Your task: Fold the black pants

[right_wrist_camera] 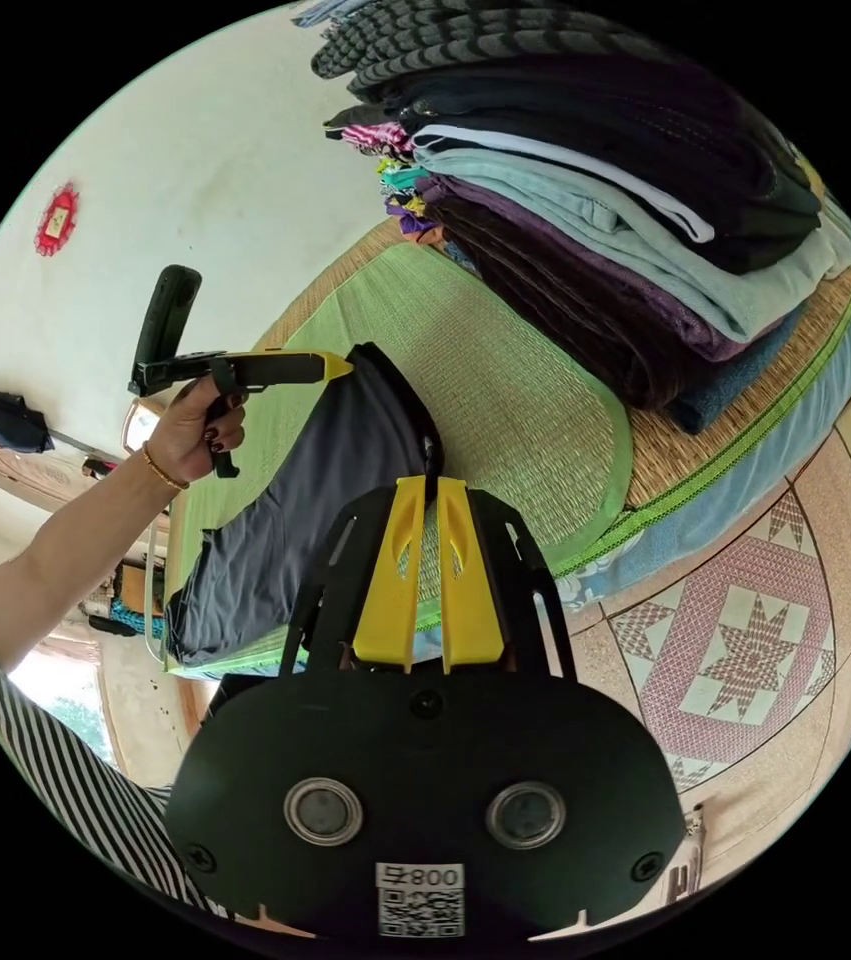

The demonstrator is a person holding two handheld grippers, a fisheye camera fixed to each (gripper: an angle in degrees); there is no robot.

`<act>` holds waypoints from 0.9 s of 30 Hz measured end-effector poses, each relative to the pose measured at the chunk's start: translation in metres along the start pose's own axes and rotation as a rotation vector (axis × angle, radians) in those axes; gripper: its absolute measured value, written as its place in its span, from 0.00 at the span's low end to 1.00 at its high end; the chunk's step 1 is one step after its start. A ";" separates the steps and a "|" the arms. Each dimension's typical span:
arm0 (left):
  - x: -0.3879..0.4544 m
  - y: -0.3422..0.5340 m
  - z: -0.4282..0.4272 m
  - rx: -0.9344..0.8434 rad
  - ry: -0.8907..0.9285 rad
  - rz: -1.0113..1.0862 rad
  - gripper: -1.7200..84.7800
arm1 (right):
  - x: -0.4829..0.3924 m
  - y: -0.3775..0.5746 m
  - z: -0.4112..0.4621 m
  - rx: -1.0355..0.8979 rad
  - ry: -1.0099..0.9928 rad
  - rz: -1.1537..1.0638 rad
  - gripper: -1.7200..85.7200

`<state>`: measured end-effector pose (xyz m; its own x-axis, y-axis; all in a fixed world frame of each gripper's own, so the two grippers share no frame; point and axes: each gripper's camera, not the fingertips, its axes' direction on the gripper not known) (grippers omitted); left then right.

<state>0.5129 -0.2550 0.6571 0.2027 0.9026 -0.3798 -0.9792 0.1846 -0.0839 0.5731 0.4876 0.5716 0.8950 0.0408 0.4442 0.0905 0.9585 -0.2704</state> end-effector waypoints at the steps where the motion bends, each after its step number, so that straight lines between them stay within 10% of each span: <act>1: 0.001 0.003 -0.009 0.018 -0.001 0.023 0.03 | -0.003 0.000 -0.007 0.016 -0.015 -0.016 0.05; 27: -0.085 0.280 -0.166 0.247 0.151 -0.144 0.03 | -0.212 0.043 0.038 -0.276 -0.358 -0.586 0.04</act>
<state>0.2229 -0.3442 0.5132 0.3198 0.7958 -0.5142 -0.9085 0.4117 0.0721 0.3706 0.5305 0.4986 0.4728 -0.3211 0.8206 0.6588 0.7472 -0.0872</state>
